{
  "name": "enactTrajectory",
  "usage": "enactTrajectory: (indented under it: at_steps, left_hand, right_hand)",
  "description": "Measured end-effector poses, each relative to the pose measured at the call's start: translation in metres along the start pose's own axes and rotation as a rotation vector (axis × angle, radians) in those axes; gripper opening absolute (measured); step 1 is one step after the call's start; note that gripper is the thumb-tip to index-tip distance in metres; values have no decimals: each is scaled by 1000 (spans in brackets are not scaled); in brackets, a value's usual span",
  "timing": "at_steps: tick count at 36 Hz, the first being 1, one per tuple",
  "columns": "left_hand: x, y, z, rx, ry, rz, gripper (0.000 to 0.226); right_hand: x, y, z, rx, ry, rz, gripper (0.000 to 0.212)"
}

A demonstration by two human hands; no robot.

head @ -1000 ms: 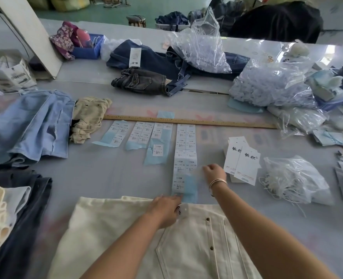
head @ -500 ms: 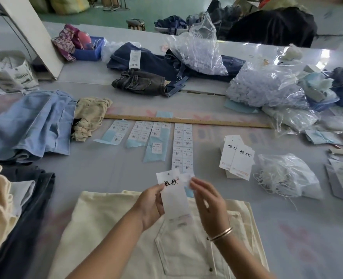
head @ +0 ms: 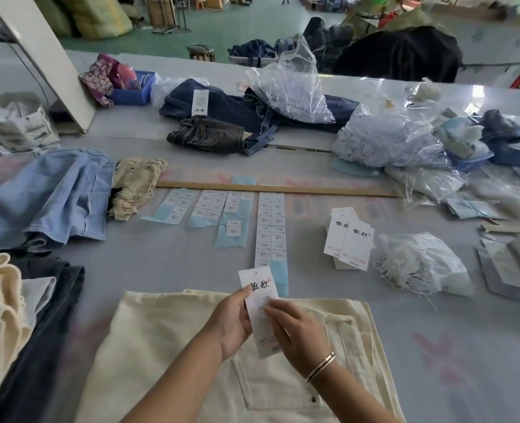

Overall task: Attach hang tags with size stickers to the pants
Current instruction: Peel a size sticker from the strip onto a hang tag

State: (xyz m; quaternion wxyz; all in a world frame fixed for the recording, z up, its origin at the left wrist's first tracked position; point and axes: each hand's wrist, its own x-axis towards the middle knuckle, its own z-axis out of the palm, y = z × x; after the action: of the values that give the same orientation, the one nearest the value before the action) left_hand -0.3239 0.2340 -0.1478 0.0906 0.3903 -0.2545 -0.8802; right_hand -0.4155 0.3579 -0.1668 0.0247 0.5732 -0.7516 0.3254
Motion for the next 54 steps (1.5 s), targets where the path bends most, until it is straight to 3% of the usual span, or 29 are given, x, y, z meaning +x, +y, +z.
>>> enactTrajectory:
  at_steps: [4, 9, 14, 17, 21, 26, 31, 36, 46, 54]
  left_hand:
    - [-2, -8, 7, 118, 33, 10, 26]
    - [5, -23, 17, 171, 136, -38, 11]
    - [16, -30, 28, 105, 214, -61, 29]
    - [22, -33, 31, 138, 301, 2, 31]
    - [27, -40, 35, 197, 294, -20, 26]
    - [30, -52, 41, 241, 242, -71, 23]
    - [37, -64, 49, 284, 251, -83, 18]
    - [45, -70, 54, 311, 283, -81, 13]
    - [57, -76, 42, 354, 318, -73, 5]
    - [60, -77, 44, 355, 316, -74, 6]
  right_hand:
    - [-3, 2, 0, -154, -44, -108, 13]
    - [-14, 2, -2, -273, -57, -101, 24]
    - [-41, 7, -15, -296, -172, -94, 32]
    - [-65, 17, -25, -265, -190, -134, 25]
    - [-71, 56, -50, -106, -39, 91, 8]
    - [-46, 140, -90, -139, -5, 543, 9]
    - [-16, 206, -108, -266, -166, 745, 19]
    - [17, 234, -99, -411, -307, 813, 25]
    - [44, 261, -76, -580, -411, 819, 34]
    - [23, 274, -88, -448, -389, 847, 28]
